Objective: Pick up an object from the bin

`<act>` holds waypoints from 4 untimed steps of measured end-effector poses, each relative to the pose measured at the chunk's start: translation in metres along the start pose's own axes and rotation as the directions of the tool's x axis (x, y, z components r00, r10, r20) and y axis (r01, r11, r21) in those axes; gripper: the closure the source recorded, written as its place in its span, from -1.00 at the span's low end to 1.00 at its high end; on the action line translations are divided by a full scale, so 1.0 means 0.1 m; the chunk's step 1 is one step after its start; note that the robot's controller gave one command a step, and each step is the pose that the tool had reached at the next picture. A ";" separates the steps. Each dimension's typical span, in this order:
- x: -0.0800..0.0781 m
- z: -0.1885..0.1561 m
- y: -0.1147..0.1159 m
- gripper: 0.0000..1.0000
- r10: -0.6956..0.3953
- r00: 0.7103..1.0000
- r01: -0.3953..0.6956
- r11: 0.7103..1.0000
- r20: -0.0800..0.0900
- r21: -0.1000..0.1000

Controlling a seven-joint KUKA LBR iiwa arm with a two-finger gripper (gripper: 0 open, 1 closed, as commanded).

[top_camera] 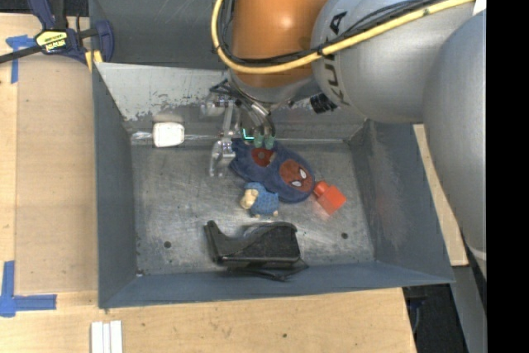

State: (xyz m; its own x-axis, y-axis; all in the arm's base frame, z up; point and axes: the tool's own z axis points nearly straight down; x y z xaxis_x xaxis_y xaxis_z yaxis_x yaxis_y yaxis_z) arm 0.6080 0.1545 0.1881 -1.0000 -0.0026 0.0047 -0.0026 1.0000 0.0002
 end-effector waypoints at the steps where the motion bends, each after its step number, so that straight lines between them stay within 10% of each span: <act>1: 0.20 0.55 -0.69 -1.00 0.097 0.995 -0.097 0.995 0.001 0.003; 2: 0.27 0.95 -1.15 -1.00 0.171 0.985 -0.170 0.985 0.025 -0.015; 3: 0.27 0.95 -1.17 1.00 0.175 0.984 -0.175 0.985 0.022 -0.014; 4: 0.14 -0.24 -1.08 1.00 -0.209 0.978 0.209 0.978 0.015 0.002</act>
Offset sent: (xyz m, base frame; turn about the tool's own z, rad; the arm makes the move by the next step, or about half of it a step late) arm -0.0190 -0.0639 -0.0524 0.0912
